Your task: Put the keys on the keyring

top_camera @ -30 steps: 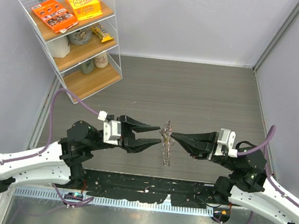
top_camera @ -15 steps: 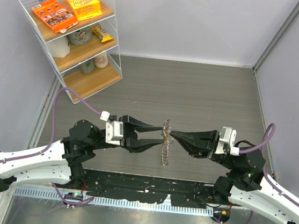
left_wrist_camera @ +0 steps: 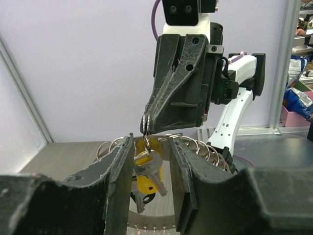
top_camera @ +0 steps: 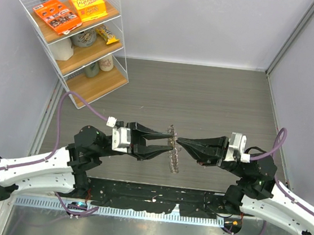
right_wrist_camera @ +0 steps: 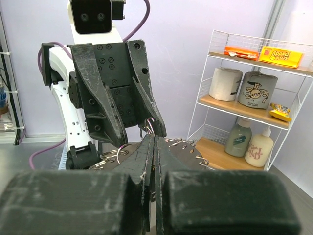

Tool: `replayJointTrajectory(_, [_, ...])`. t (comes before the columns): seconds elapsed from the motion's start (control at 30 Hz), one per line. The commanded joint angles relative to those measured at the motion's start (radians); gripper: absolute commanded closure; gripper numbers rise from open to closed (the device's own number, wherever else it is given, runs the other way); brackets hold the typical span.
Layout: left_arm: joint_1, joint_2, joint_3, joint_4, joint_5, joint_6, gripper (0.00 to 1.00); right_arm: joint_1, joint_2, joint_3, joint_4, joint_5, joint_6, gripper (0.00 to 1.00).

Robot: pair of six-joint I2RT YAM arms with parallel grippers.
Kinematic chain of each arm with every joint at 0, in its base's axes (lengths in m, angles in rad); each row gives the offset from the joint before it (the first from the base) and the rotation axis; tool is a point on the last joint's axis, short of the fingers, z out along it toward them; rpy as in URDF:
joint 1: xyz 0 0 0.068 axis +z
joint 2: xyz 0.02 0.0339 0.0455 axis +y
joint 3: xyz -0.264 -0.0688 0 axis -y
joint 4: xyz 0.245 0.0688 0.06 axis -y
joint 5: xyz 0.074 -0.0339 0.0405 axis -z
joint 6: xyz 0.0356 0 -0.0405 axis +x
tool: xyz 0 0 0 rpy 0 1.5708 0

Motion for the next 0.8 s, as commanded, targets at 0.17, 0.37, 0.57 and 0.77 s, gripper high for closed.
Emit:
replayJointTrajectory(0.17, [0.000,0.011,0.048,0.066,0.014,-0.001,0.64,0.015,0.011,0.030,0.105,-0.013,0.003,0.94])
replayJointTrajectory(0.37, [0.000,0.013,0.049,0.063,0.011,-0.001,0.74,0.020,0.016,0.030,0.111,-0.016,0.000,0.94])
replayJointTrajectory(0.57, [0.000,0.019,0.055,0.059,0.005,-0.001,0.83,0.026,0.022,0.032,0.113,-0.022,-0.002,0.94])
replayJointTrajectory(0.77, [-0.003,0.034,0.089,0.000,0.008,0.009,1.00,0.032,0.021,0.030,0.113,-0.021,-0.005,0.94])
